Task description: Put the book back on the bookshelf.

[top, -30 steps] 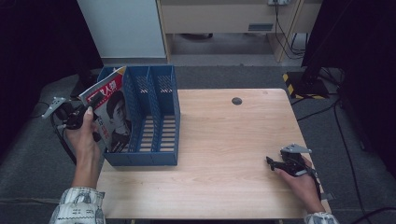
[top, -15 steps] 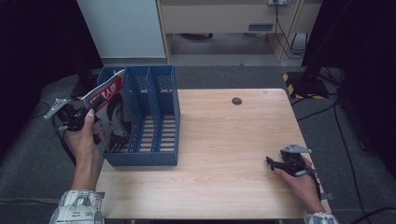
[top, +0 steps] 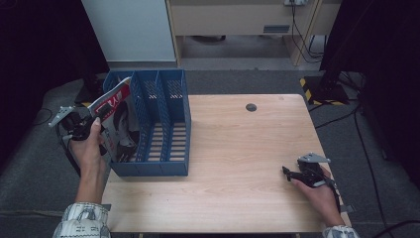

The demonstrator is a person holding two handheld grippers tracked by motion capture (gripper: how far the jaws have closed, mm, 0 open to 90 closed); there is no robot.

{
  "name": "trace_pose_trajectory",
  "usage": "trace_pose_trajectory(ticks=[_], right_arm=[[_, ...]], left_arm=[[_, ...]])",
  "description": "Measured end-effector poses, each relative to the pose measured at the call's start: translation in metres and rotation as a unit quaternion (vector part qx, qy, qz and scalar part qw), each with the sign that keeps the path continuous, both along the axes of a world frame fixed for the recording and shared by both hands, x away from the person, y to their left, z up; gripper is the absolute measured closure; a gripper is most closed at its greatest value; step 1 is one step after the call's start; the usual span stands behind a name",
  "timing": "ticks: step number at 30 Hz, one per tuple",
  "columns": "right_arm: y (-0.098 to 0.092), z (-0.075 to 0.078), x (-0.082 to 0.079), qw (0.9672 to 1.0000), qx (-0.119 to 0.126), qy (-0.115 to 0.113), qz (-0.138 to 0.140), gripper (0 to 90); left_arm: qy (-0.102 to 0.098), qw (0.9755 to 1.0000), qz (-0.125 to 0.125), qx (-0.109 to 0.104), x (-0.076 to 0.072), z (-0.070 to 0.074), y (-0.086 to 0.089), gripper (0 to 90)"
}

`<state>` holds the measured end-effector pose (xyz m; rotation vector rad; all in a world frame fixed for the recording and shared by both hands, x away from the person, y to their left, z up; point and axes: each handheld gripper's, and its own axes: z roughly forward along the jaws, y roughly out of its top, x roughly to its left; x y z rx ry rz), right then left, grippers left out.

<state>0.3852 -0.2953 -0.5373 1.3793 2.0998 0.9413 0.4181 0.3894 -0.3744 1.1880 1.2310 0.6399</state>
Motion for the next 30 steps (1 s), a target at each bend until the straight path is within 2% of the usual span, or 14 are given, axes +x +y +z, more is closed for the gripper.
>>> trace_pose_trajectory(ticks=[10, 13, 20, 24, 30], right_arm=[[-0.0005, -0.0001, 0.0004, 1.0000, 0.000, 0.000, 0.001, 28.9], [-0.0003, 0.0000, 0.0002, 1.0000, 0.000, 0.000, 0.001, 28.9], [-0.0001, 0.0000, 0.0001, 1.0000, 0.001, 0.000, 0.000, 28.9], [-0.0002, -0.0001, 0.0002, 1.0000, 0.001, 0.000, 0.001, 28.9], [-0.0003, -0.0001, 0.0002, 1.0000, 0.001, 0.000, 0.001, 29.0]], left_arm=[[0.016, 0.9998, 0.009, 0.010, -0.0004, 0.0005, 0.0006, 83.6], [0.025, 0.9994, 0.012, 0.019, -0.0005, -0.0006, 0.0009, 83.5], [0.028, 0.9993, 0.017, 0.019, -0.0016, -0.0005, 0.0024, 83.5], [0.033, 0.9988, 0.020, 0.029, -0.0017, 0.0008, 0.0025, 83.4], [0.042, 0.9983, 0.022, 0.033, -0.0016, 0.0025, 0.0041, 82.7]])
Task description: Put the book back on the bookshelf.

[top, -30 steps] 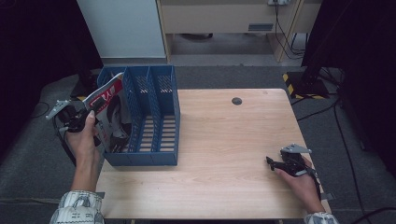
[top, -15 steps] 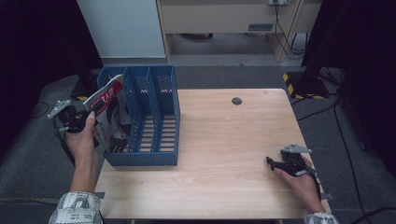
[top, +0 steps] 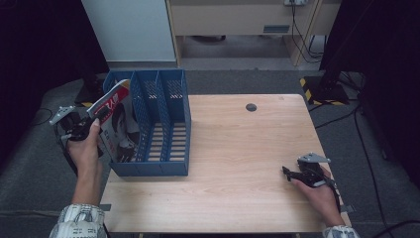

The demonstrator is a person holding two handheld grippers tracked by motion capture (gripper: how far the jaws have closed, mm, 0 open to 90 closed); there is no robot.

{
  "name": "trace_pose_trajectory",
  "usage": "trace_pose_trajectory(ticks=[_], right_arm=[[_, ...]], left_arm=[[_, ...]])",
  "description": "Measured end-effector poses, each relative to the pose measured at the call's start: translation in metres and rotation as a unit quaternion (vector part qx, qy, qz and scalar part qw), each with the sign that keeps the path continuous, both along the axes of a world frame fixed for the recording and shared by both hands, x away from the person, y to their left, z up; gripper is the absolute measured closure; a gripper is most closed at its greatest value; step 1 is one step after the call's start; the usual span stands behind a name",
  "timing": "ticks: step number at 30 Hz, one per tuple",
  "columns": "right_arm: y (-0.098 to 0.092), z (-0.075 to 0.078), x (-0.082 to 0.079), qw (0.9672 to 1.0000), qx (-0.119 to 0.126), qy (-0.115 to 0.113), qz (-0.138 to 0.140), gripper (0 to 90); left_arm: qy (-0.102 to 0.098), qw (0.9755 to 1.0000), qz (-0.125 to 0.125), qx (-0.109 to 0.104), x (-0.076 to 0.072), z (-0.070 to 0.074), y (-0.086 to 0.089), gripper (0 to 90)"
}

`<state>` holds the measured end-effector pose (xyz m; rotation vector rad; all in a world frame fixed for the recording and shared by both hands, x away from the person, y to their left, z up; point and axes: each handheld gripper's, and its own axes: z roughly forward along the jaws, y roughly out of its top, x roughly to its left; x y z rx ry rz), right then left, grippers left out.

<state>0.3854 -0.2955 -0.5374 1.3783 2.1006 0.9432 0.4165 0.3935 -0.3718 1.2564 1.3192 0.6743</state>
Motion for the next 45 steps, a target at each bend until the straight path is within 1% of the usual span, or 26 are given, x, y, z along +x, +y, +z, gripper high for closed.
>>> trace_pose_trajectory(ticks=[2, 7, 12, 15, 17, 22, 23, 25, 26, 28, 29, 32, 36, 38, 39, 41, 42, 43, 45], right_arm=[[0.000, 0.000, 0.000, 1.0000, 0.000, 0.000, 0.000, 28.9], [0.000, 0.000, 0.000, 1.0000, 0.000, 0.000, 0.001, 28.9], [0.000, 0.000, 0.000, 1.0000, 0.000, 0.000, 0.001, 28.9], [0.000, 0.000, 0.000, 1.0000, -0.001, 0.000, 0.001, 28.9], [0.000, 0.000, 0.000, 1.0000, 0.000, 0.000, 0.000, 28.9], [0.000, 0.000, 0.000, 1.0000, 0.000, 0.000, 0.000, 28.9], [0.000, 0.000, 0.000, 1.0000, 0.000, 0.000, 0.001, 28.9], [0.000, 0.000, 0.000, 1.0000, 0.001, 0.001, 0.001, 28.9], [0.000, 0.000, 0.000, 1.0000, 0.001, 0.001, 0.001, 28.9], [0.000, 0.000, 0.000, 1.0000, 0.002, 0.001, 0.001, 28.9], [0.000, 0.000, 0.000, 1.0000, 0.002, 0.001, 0.001, 28.9], [0.000, 0.000, 0.000, 1.0000, 0.002, 0.001, 0.000, 28.9], [0.000, 0.000, 0.000, 1.0000, 0.002, 0.001, 0.000, 28.8], [-0.001, 0.000, 0.000, 1.0000, 0.001, 0.001, 0.001, 28.8], [0.000, 0.000, 0.000, 1.0000, 0.003, 0.004, 0.000, 28.7], [0.000, 0.000, 0.000, 1.0000, 0.003, 0.004, 0.000, 28.7], [0.000, 0.000, 0.000, 1.0000, 0.003, 0.004, 0.000, 28.7], [-0.001, 0.000, 0.000, 1.0000, 0.003, 0.004, 0.001, 28.7], [-0.001, 0.000, 0.000, 1.0000, 0.003, 0.004, 0.001, 28.7]], left_arm=[[0.003, 1.0000, 0.004, 0.004, 0.000, 0.001, 0.000, 82.8], [0.011, 0.9998, 0.015, 0.005, 0.000, 0.003, 0.003, 82.5], [0.016, 0.9997, 0.017, 0.004, 0.000, 0.004, 0.006, 82.2], [0.025, 0.9995, 0.017, 0.012, 0.001, 0.007, 0.006, 82.0], [0.026, 0.9994, 0.017, 0.016, 0.002, 0.009, 0.005, 80.8], [0.023, 0.9992, 0.018, 0.025, 0.003, 0.016, 0.004, 73.9], [0.016, 0.9990, 0.021, 0.037, 0.002, 0.022, 0.004, 72.0], [0.014, 0.9987, 0.018, 0.047, 0.002, 0.029, 0.005, 69.3], [0.015, 0.9983, 0.017, 0.054, 0.003, 0.033, 0.005, 68.0], [0.021, 0.9976, 0.006, 0.066, 0.004, 0.040, 0.005, 65.4], [0.024, 0.9973, 0.001, 0.069, 0.005, 0.043, 0.005, 63.9], [0.031, 0.9970, -0.014, 0.070, 0.008, 0.053, 0.006, 60.9], [0.041, 0.9946, -0.016, 0.093, 0.012, 0.064, 0.004, 60.5], [0.043, 0.9942, -0.017, 0.097, 0.013, 0.066, 0.004, 60.4], [0.051, 0.9939, -0.017, 0.096, 0.015, 0.069, 0.003, 60.4], [0.055, 0.9935, -0.019, 0.098, 0.016, 0.071, 0.003, 60.6], [0.068, 0.9919, -0.023, 0.105, 0.019, 0.072, 0.002, 60.6], [0.072, 0.9909, -0.025, 0.111, 0.020, 0.073, 0.001, 60.4], [0.080, 0.9901, -0.025, 0.113, 0.022, 0.072, 0.000, 60.3]])
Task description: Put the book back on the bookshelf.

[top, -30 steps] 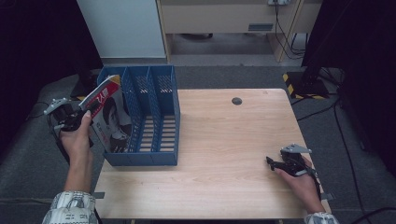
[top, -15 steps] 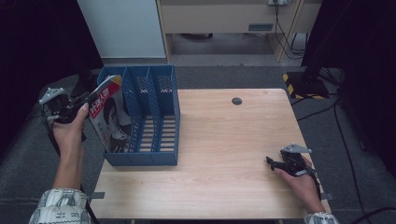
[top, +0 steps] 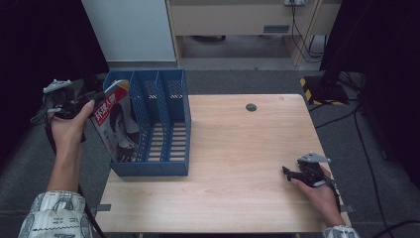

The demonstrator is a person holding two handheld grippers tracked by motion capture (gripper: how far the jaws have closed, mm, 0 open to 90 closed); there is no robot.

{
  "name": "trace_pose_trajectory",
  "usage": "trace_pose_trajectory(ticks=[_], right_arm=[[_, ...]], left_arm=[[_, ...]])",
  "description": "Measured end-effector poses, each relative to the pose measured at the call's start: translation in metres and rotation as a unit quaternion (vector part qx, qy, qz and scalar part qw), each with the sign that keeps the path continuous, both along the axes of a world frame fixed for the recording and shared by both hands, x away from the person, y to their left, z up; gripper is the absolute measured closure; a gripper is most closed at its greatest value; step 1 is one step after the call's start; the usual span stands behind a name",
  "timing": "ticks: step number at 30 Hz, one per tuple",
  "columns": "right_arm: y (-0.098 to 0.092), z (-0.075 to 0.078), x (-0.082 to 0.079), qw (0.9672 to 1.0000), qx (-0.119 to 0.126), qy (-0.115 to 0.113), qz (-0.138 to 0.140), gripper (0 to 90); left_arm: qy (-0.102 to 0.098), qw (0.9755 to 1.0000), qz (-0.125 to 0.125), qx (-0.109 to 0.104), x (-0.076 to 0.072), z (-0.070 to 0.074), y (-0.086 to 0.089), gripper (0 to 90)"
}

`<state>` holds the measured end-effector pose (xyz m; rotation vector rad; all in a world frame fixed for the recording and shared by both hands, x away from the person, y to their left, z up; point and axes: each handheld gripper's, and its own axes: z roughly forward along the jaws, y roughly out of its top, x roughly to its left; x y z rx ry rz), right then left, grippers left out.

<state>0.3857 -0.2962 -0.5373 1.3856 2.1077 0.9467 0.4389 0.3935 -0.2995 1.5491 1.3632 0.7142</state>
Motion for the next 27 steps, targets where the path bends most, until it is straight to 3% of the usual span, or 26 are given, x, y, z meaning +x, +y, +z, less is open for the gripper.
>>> trace_pose_trajectory(ticks=[5, 13, 20, 27], right_arm=[[0.000, 0.000, 0.000, 1.0000, 0.000, 0.000, 0.000, 28.7], [0.000, 0.000, 0.000, 1.0000, -0.001, -0.002, 0.001, 28.7], [0.000, 0.000, 0.000, 1.0000, 0.000, 0.000, 0.000, 28.6], [0.000, 0.000, 0.000, 1.0000, 0.000, 0.000, 0.000, 28.7]], left_arm=[[0.007, 0.9999, 0.009, 0.007, 0.002, 0.002, 0.001, 61.7], [-0.008, 0.9997, 0.019, 0.009, 0.000, 0.006, 0.001, 57.7], [0.017, 0.9990, 0.027, 0.031, 0.006, 0.000, -0.002, 51.5], [0.041, 0.9980, 0.024, 0.041, 0.011, -0.004, -0.004, 53.9]])
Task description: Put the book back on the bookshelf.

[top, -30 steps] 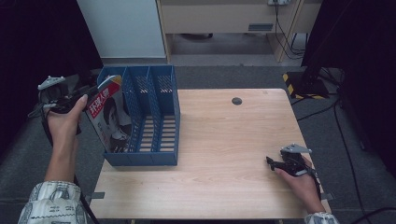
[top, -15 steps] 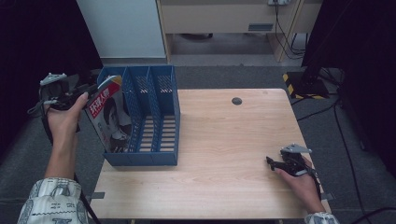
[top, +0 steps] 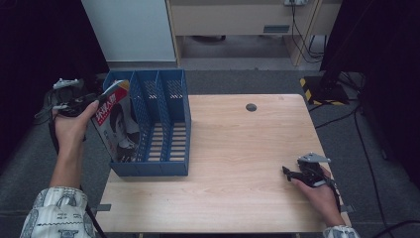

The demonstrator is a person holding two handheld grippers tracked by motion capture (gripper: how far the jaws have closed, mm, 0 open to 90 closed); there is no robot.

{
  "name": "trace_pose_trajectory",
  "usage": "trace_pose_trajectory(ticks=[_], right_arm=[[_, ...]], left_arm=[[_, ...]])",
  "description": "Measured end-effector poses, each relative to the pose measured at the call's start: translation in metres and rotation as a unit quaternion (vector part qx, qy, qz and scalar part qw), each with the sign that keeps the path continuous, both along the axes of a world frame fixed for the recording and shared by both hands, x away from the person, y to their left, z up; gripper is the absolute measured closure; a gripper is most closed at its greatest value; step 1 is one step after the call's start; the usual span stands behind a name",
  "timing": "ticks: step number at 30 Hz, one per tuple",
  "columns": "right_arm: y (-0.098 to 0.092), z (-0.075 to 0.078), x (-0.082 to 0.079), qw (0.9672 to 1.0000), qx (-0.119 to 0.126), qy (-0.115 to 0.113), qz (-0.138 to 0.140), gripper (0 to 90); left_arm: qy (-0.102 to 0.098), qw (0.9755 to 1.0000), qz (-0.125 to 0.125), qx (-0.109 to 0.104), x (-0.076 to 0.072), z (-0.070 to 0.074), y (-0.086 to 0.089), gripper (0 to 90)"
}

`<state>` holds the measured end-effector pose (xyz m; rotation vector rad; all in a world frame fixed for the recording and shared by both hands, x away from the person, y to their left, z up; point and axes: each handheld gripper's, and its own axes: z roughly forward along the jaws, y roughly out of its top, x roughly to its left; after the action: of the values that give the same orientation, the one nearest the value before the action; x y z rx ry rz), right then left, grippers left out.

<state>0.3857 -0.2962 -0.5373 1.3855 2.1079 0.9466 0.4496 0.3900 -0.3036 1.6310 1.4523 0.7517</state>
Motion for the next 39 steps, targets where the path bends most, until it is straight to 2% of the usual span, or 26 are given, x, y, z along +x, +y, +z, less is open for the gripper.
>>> trace_pose_trajectory(ticks=[7, 11, 20, 27, 33, 36, 39], right_arm=[[0.000, 0.000, 0.000, 1.0000, 0.000, 0.000, 0.000, 28.6], [0.000, 0.000, 0.000, 1.0000, 0.000, 0.000, 0.000, 28.6], [0.000, 0.000, 0.000, 1.0000, 0.000, -0.001, 0.001, 28.5], [0.000, 0.000, 0.000, 1.0000, 0.000, -0.001, 0.002, 28.4], [0.000, 0.000, 0.000, 1.0000, 0.000, -0.001, 0.002, 28.4], [0.000, 0.000, 0.000, 1.0000, 0.000, -0.001, 0.002, 28.4], [0.000, 0.000, 0.000, 1.0000, -0.001, -0.002, 0.002, 28.5]], left_arm=[[0.009, 1.0000, 0.000, -0.002, 0.003, -0.002, 0.000, 57.9], [0.018, 0.9998, -0.007, 0.004, 0.006, -0.004, -0.004, 60.2], [0.021, 0.9997, -0.007, 0.012, 0.009, -0.006, -0.009, 65.7], [0.025, 0.9997, 0.000, 0.007, 0.010, -0.010, -0.006, 72.3], [0.028, 0.9996, -0.002, -0.002, 0.009, -0.010, -0.005, 85.6], [0.027, 0.9996, -0.002, -0.006, 0.008, -0.011, -0.005, 86.4], [0.023, 0.9997, 0.003, -0.002, 0.006, -0.010, -0.008, 86.5]])
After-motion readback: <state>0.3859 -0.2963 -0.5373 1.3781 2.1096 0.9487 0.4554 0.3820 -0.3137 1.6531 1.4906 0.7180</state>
